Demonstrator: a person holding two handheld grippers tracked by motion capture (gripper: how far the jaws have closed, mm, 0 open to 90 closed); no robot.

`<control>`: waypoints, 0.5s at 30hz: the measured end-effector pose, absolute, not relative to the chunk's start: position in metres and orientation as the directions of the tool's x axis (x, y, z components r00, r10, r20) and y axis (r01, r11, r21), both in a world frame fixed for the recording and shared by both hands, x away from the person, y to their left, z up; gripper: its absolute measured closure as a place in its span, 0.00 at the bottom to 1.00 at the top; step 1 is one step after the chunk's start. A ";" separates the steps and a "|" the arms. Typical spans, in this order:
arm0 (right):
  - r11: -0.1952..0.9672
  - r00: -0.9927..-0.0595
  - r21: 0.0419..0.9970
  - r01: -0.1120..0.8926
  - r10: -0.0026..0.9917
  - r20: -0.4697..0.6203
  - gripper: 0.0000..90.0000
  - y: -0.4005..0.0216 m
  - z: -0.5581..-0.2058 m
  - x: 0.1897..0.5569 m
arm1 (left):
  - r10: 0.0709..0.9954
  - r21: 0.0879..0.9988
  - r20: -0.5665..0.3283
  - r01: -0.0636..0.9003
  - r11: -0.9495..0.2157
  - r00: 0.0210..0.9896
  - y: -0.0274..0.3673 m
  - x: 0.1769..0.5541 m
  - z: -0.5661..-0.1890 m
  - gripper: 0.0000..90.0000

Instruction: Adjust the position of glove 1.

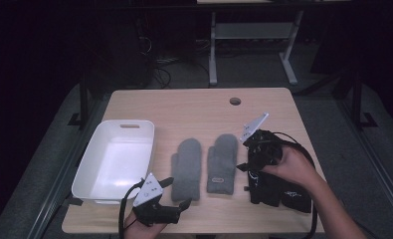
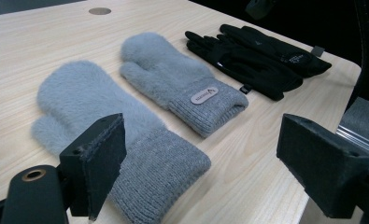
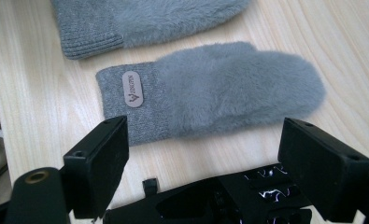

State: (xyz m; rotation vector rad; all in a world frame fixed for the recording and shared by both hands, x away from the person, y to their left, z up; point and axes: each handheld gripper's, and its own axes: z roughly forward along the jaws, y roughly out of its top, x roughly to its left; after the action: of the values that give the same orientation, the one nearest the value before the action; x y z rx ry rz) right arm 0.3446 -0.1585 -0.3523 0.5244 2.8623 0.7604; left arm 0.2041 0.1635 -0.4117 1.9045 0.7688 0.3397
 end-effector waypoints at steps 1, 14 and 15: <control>0.815 -0.932 0.500 0.294 0.361 -0.039 0.18 -0.157 -0.353 0.346 | 0.645 0.888 -0.099 0.361 -0.287 0.757 0.163 0.204 -0.412 0.17; 0.830 -0.941 0.484 0.276 0.335 -0.038 0.18 -0.143 -0.356 0.354 | 0.646 0.887 -0.099 0.362 -0.288 0.757 0.164 0.204 -0.411 0.17; 0.829 -0.941 0.484 0.279 0.336 -0.033 0.18 -0.142 -0.357 0.355 | 0.646 0.887 -0.100 0.362 -0.286 0.757 0.164 0.204 -0.412 0.17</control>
State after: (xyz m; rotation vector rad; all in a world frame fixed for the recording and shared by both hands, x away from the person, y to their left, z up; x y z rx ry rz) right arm 0.3546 -0.1417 -0.3567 0.4877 2.8922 0.7384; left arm 0.2041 0.1637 -0.4116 1.9051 0.7697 0.3392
